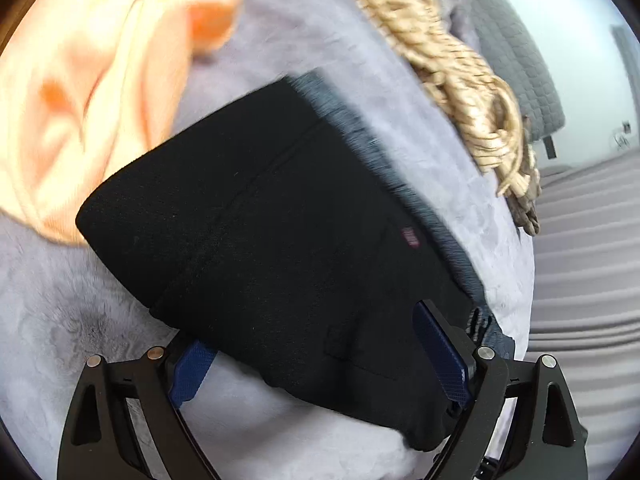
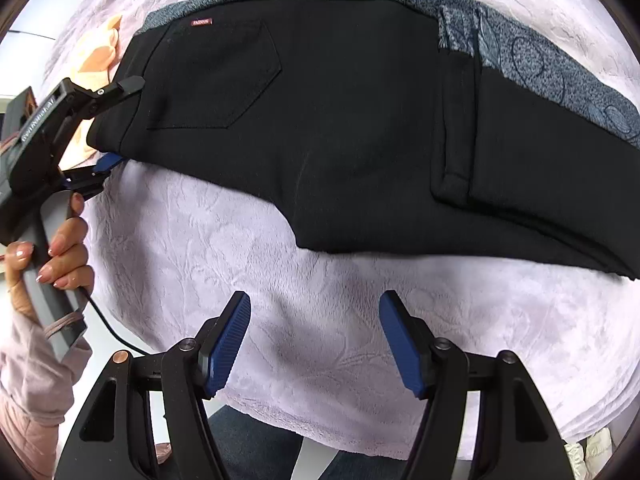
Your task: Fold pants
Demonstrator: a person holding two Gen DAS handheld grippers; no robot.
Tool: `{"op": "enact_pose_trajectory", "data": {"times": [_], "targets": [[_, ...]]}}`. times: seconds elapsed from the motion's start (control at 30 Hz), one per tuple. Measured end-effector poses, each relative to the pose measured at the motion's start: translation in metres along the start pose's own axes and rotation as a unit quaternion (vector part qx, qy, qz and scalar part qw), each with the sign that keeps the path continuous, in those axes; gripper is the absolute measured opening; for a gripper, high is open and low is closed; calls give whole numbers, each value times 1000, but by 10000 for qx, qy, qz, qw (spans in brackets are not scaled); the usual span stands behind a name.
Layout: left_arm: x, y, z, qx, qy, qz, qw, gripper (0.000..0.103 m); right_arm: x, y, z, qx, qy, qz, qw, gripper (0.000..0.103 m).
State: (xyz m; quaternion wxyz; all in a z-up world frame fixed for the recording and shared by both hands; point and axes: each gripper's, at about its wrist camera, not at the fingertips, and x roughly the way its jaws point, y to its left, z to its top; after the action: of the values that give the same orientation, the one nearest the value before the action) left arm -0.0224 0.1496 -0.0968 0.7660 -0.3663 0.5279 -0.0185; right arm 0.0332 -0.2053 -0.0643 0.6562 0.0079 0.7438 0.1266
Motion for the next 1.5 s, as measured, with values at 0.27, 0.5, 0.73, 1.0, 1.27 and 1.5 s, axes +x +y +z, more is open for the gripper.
{"op": "enact_pose_trajectory", "data": {"times": [0.27,0.5,0.73,1.0,1.27,1.5], "targets": [[24,4,8,-102,23,497,9987,88,-36,1,24,-7,-573,151,9982,71],[21,-20,-3,1104,-333,1761,9776,43,-93,22,97,-428,-1121,398,9920,71],[46,-87,-67,3946,-1134,3456,8438,43,-111,84,166,-986,-505,1000,9888,78],[50,-89,-66,4023,-1128,3524,8374,43,-61,194,187,-2006,672,930,9729,80],[40,-96,-72,3972,-1176,3344,8465,43,8,225,194,-2351,1380,152,9620,19],[9,-156,-87,4273,-1577,2804,8449,43,-58,155,178,-1831,692,1249,9727,17]]}}
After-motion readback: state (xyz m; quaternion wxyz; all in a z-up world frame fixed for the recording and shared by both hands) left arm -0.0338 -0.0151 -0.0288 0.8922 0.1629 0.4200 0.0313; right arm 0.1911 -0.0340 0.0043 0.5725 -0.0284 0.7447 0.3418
